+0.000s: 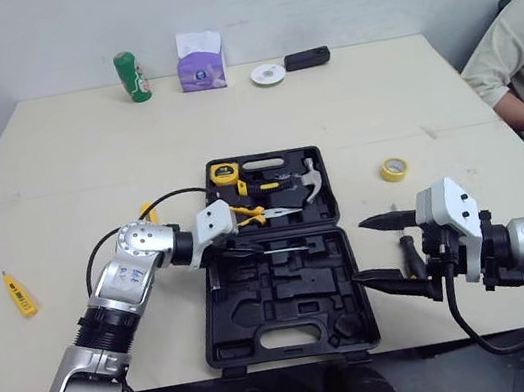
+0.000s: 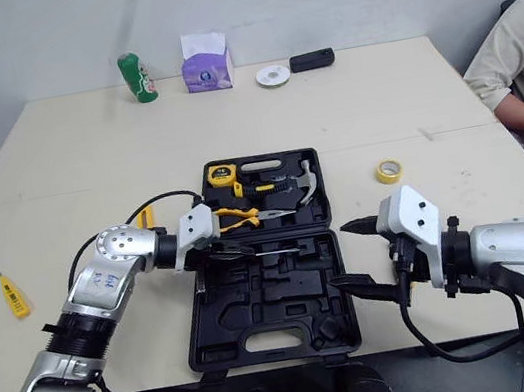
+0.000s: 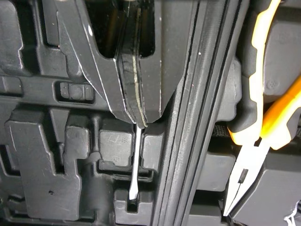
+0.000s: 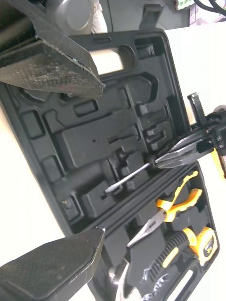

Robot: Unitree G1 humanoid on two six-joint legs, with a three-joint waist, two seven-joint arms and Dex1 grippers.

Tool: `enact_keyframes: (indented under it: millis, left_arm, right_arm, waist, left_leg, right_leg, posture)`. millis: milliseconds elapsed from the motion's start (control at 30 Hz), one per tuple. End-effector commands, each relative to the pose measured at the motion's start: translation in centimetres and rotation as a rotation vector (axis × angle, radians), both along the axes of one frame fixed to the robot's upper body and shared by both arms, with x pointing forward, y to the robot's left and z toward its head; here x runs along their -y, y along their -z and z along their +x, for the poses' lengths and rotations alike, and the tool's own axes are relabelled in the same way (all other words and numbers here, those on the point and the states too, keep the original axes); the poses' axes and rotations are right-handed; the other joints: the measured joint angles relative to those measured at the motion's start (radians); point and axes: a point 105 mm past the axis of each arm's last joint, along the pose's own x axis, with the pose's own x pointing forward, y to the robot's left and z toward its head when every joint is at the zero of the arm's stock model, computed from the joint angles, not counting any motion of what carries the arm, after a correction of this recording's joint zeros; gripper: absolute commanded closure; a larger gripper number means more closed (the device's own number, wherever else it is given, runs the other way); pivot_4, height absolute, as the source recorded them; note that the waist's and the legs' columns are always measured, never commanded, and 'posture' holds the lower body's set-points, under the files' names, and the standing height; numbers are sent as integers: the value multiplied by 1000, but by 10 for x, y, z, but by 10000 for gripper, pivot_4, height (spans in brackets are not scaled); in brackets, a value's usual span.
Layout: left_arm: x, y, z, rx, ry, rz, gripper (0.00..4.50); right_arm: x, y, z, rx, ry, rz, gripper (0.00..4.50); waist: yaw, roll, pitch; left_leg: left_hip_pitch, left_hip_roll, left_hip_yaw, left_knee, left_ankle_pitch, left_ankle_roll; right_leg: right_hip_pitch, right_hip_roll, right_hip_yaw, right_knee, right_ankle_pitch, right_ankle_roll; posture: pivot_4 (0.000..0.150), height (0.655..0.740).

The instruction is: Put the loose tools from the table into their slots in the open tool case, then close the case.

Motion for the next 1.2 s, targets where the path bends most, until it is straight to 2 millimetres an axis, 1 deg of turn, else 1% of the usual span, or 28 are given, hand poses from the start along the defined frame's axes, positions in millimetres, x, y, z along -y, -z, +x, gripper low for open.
enact_keyframes:
  millis: [33, 133, 167, 200, 233, 267, 300, 367, 433, 467, 500, 567, 600, 633, 700, 733, 800, 867, 900, 933, 1000, 1067, 1133, 1200]
  left_arm:
    - [-19, 25, -14, -145, -57, 28, 44310]
    - [-25, -1, -9, -76, -131, -120, 44310]
    - [-36, -15, -7, -43, -197, -211, 41559]
    - [-44, -24, -7, -22, -242, -270, 38355]
    - [-57, -31, -9, -17, -297, -323, 35446]
    - [-72, -33, -13, -18, -354, -349, 31898]
    - [-84, -34, -18, -18, -397, -358, 26841]
    - [-134, -29, -41, -17, -580, -363, 17540]
    - [-166, -28, -60, -13, -716, -369, 7805]
    - [-189, -27, -74, -6, -830, -384, 2847]
    - [-212, -29, -90, 8, -944, -395, 471]
    - [-241, -32, -117, 29, -1096, -405, 471]
    - [-261, -30, -132, 47, -1193, -388, 471]
    - [-274, -29, -144, 59, -1258, -374, 471]
    - [-309, -26, -173, 78, -1421, -328, 471]
    - [-324, -26, -184, 94, -1490, -309, 471]
    - [-343, -29, -197, 123, -1575, -284, 471]
    - [-349, -32, -197, 143, -1594, -282, 471]
    - [-349, -33, -195, 145, -1588, -284, 471]
    - [-347, -33, -192, 143, -1572, -286, 471]
    - [-338, -31, -182, 133, -1524, -284, 471]
    - [-326, -29, -170, 116, -1463, -281, 471]
    - [-310, -26, -158, 90, -1381, -267, 471]
    - [-286, -30, -139, 69, -1272, -283, 471]
  right_arm:
    - [3, -8, 1, 45, 18, 4, 0]
    - [13, -9, 9, 54, 69, 14, 0]
    - [21, -8, 13, 49, 89, 5, 0]
    - [26, -7, 15, 44, 101, -3, 0]
    - [33, -5, 17, 41, 114, -16, 0]
    - [41, -4, 19, 37, 131, -29, 0]
    - [48, -4, 21, 33, 145, -39, 0]
    - [76, -7, 27, 14, 202, -63, 0]
    - [97, -10, 30, 2, 245, -67, 0]
    - [114, -11, 34, -7, 301, -65, 0]
    - [132, -10, 37, -11, 360, -72, 0]
    - [155, -9, 38, -16, 430, -92, 0]
    - [170, -8, 39, -13, 472, -109, 0]
    - [180, -8, 38, -11, 497, -120, 0]
    - [205, -10, 38, -9, 574, -122, 0]
    - [215, -10, 37, -9, 605, -127, 0]
    - [232, -8, 35, -14, 650, -148, 0]
    - [242, -5, 33, -18, 675, -160, 0]
    - [244, -5, 33, -15, 682, -160, 0]
    - [245, -5, 33, -10, 685, -159, 0]
    - [246, -6, 34, 2, 684, -152, 0]
    - [240, -7, 33, 11, 667, -143, 0]
    - [226, -5, 31, 21, 634, -134, 0]
    - [204, -5, 27, 43, 591, -103, 0]
  waist:
    - [-2, 0, 0]
    - [-9, 0, 1]
    - [-9, 0, 3]
    - [-10, 0, 4]
    - [-12, -1, 5]
    - [-13, -1, 7]
    - [-17, -3, 9]
    - [-25, -3, 11]
    - [-26, -2, 12]
    - [-22, -2, 12]
    - [-22, -3, 13]
    - [-21, -4, 13]
    - [-17, -5, 14]
    - [-12, -5, 14]
    - [-2, -4, 15]
    - [0, -2, 16]
    - [3, 0, 17]
    - [4, 0, 17]
    - [4, 0, 17]
    - [5, 0, 17]
    - [2, 1, 17]
    - [0, 2, 17]
    - [1, 2, 17]
    - [2, 2, 17]
  left_leg:
    - [0, 0, 0, 0, 0, 1]
    - [-2, 1, 1, 0, 1, -2]
    - [-2, 2, 1, 0, 1, -3]
    - [-2, 2, 1, 0, 1, -3]
    - [-3, 2, 1, 0, 1, -3]
    - [-3, 2, 1, 0, 1, -3]
    - [-4, 2, 1, 0, 1, -3]
    - [-5, 3, 0, 0, 2, -3]
    - [-5, 3, 2, -1, 1, -4]
    - [-6, 3, 1, -1, 1, -4]
    - [-6, 3, 1, -1, 0, -3]
    - [-7, 3, 0, -1, -1, -2]
    - [-7, 3, 0, 0, -2, -2]
    - [-7, 3, 0, -1, -2, -2]
    - [-7, 3, -1, -1, -5, -8]
    - [-7, 3, 0, 0, -5, -8]
    - [-8, 3, 0, -1, -5, -8]
    - [-10, 3, 0, -2, -6, -8]
    - [-13, 3, 0, -2, -5, -8]
    - [-17, 3, 0, -2, -5, -8]
    - [-18, 3, 0, -1, -5, -9]
    - [-18, 4, 0, -2, -5, -10]
    - [-18, 4, 1, -2, -6, -11]
    - [-17, 5, 1, -4, -6, -12]
  right_leg:
    - [-1, 0, 0, 1, 0, -1]
    - [-4, 1, 0, 4, -2, -3]
    - [-5, 1, 0, 4, -2, -4]
    - [-5, 1, -1, 5, -3, -4]
    - [-6, 2, -1, 5, -3, -5]
    - [-6, 2, -1, 6, -3, -5]
    - [-7, 2, -1, 6, -3, -5]
    - [-8, 2, -2, 6, -3, -6]
    - [-10, 2, -1, 6, -4, -6]
    - [-10, 2, -1, 5, -4, -6]
    - [-10, 2, -1, 4, -4, -6]
    - [-10, 1, -1, 3, -4, -6]
    - [-10, 1, -1, 2, -4, -6]
    - [-10, 1, -2, 1, -4, -6]
    - [-10, 1, -2, 0, -4, -6]
    - [-11, 1, -2, -1, -5, -7]
    - [-11, 1, -2, -3, -8, -12]
    - [-14, 1, -2, -3, -10, -13]
    - [-17, 1, -2, -3, -10, -12]
    - [-19, 1, -2, -2, -8, -9]
    - [-21, 0, -2, 1, -7, -7]
    - [-23, 0, -2, 4, -7, -8]
    - [-23, 1, -2, 5, -7, -8]
    - [-23, 1, -2, 5, -7, -8]
  posture:
    - [1500, 7252]
    - [1500, 7252]
    - [1500, 7252]
    - [1500, 7252]
    - [1500, 7252]
    - [1500, 7252]
    - [1500, 7252]
    - [1500, 7252]
    - [1500, 7252]
    - [1500, 7252]
    - [1500, 7252]
    - [1500, 7252]
    - [1500, 7252]
    - [1500, 7252]
    - [1500, 7252]
    - [1500, 7252]
    - [1500, 7252]
    - [1500, 7252]
    - [1500, 7252]
    - [1500, 7252]
    - [1500, 7252]
    - [1500, 7252]
    - [1500, 7252]
    - [1500, 7252]
